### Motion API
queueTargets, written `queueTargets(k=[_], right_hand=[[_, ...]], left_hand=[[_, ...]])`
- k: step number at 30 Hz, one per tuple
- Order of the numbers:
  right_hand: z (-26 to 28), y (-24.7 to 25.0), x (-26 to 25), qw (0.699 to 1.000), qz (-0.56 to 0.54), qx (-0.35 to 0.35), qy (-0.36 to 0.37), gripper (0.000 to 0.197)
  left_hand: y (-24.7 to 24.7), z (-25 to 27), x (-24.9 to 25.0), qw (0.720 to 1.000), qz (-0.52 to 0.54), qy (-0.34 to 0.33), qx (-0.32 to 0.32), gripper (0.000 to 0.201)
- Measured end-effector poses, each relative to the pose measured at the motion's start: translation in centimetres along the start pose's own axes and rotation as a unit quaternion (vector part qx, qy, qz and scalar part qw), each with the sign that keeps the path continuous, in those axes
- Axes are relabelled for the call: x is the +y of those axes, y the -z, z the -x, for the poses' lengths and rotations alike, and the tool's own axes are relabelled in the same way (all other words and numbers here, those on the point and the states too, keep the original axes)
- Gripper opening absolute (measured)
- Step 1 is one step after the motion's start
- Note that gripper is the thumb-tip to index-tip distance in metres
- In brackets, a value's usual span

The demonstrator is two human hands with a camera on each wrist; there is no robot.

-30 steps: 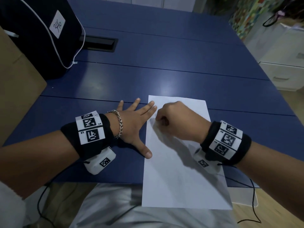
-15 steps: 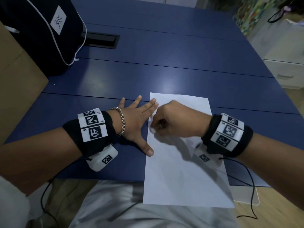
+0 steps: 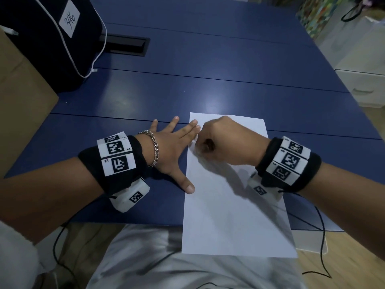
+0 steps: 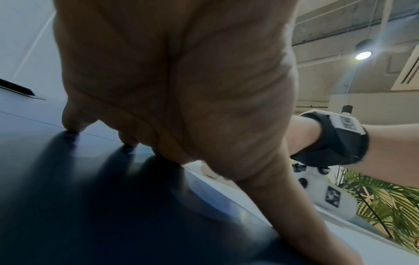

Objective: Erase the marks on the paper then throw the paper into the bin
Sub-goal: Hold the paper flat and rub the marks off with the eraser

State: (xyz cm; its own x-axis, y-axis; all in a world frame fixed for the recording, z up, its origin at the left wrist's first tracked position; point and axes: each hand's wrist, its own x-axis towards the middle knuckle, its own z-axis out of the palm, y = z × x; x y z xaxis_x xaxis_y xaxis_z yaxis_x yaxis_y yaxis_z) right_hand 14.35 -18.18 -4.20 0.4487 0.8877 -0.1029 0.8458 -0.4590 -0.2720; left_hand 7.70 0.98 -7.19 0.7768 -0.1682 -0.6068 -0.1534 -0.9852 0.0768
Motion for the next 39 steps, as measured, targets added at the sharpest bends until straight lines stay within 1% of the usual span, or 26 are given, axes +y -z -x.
queueTargets(k=[2,4,5,8,9,10,11,13,14,15,18,20,22,24,25,26,29,31,32,33,35,36,37,39], right_hand=[[1.2,-0.4,-1.4,0.998,-0.013,-0.053,0.033,0.007],[1.9,-0.4,-1.8,0.993,-0.030,-0.104,0.040,0.007],[1.7,-0.2,-1.4,0.994,-0.027,-0.101,0.030,0.007],[0.6,0.3,0.6,1.000,0.008,-0.024,-0.016,0.009],[0.5,0.2,0.9,1.000,0.012,-0.008,-0.025,0.010],[0.7,0.0,0.6,1.000,0.015,-0.006,-0.025,0.010],[1.1,-0.2,0.0,1.000,0.016,-0.020,-0.014,0.010],[2.1,-0.6,-1.3,0.997,0.002,-0.075,0.022,0.009],[2.3,-0.6,-1.4,0.995,-0.006,-0.097,0.028,0.008],[2.2,-0.3,-1.0,0.995,-0.010,-0.101,0.022,0.008],[1.4,0.5,1.6,0.999,-0.008,-0.041,-0.025,0.008],[1.4,0.3,1.7,0.999,0.001,-0.019,-0.031,0.006],[2.1,-0.3,0.0,0.999,0.007,-0.043,-0.003,0.008],[3.0,-0.8,-1.5,0.995,-0.003,-0.090,0.034,0.009],[2.9,-0.7,-1.5,0.994,-0.007,-0.107,0.036,0.009],[2.5,-0.3,-1.0,0.994,-0.009,-0.107,0.026,0.009],[0.2,0.7,1.7,0.999,0.014,-0.036,-0.024,0.008],[-0.5,0.7,2.1,0.999,0.022,0.001,-0.036,0.009],[-0.4,0.4,1.6,0.999,0.025,0.002,-0.028,0.010],[-0.1,0.0,0.7,1.000,0.025,-0.013,-0.013,0.012],[0.9,-0.8,-1.1,0.997,0.009,-0.067,0.022,0.015],[1.2,-0.8,-1.4,0.995,0.003,-0.094,0.029,0.015],[1.0,-0.5,-1.2,0.994,0.004,-0.103,0.029,0.015],[-0.2,0.5,0.6,0.998,0.020,-0.063,0.000,0.012]], left_hand=[[0.1,0.1,0.1,1.000,0.001,0.002,-0.002,0.171],[0.2,0.1,0.2,1.000,-0.001,0.002,-0.003,0.171],[0.2,0.1,0.3,1.000,-0.003,0.003,-0.005,0.171],[0.2,0.2,0.3,1.000,-0.006,0.006,-0.006,0.170],[0.2,0.2,0.3,1.000,-0.006,0.007,-0.006,0.170],[0.3,0.2,0.3,1.000,-0.007,0.008,-0.007,0.171],[0.3,0.2,0.4,1.000,-0.008,0.008,-0.008,0.171],[0.3,0.2,0.4,1.000,-0.011,0.007,-0.008,0.171],[0.3,0.2,0.4,1.000,-0.011,0.005,-0.008,0.171],[0.3,0.1,0.3,1.000,-0.010,0.004,-0.008,0.171],[0.2,0.1,0.2,1.000,-0.007,0.004,-0.007,0.172],[0.2,0.1,0.2,1.000,-0.009,0.005,-0.007,0.171],[0.2,0.1,0.2,1.000,-0.008,0.005,-0.007,0.171],[0.3,0.1,0.3,1.000,-0.006,0.004,-0.008,0.171],[0.3,0.0,0.3,1.000,-0.006,0.004,-0.008,0.171],[0.3,0.0,0.3,1.000,-0.006,0.005,-0.009,0.171],[0.2,0.1,0.2,1.000,-0.004,0.005,-0.012,0.171],[0.2,0.2,0.2,1.000,-0.004,0.003,-0.009,0.171],[0.1,0.1,0.2,1.000,-0.006,0.003,-0.008,0.171],[0.1,0.1,0.2,1.000,-0.006,0.004,-0.007,0.171],[0.1,0.1,0.2,1.000,-0.004,0.003,-0.006,0.172],[0.2,0.1,0.2,1.000,-0.005,0.003,-0.006,0.172],[0.2,0.1,0.2,1.000,-0.006,0.003,-0.007,0.171],[0.3,0.1,0.3,1.000,-0.008,0.004,-0.011,0.170]])
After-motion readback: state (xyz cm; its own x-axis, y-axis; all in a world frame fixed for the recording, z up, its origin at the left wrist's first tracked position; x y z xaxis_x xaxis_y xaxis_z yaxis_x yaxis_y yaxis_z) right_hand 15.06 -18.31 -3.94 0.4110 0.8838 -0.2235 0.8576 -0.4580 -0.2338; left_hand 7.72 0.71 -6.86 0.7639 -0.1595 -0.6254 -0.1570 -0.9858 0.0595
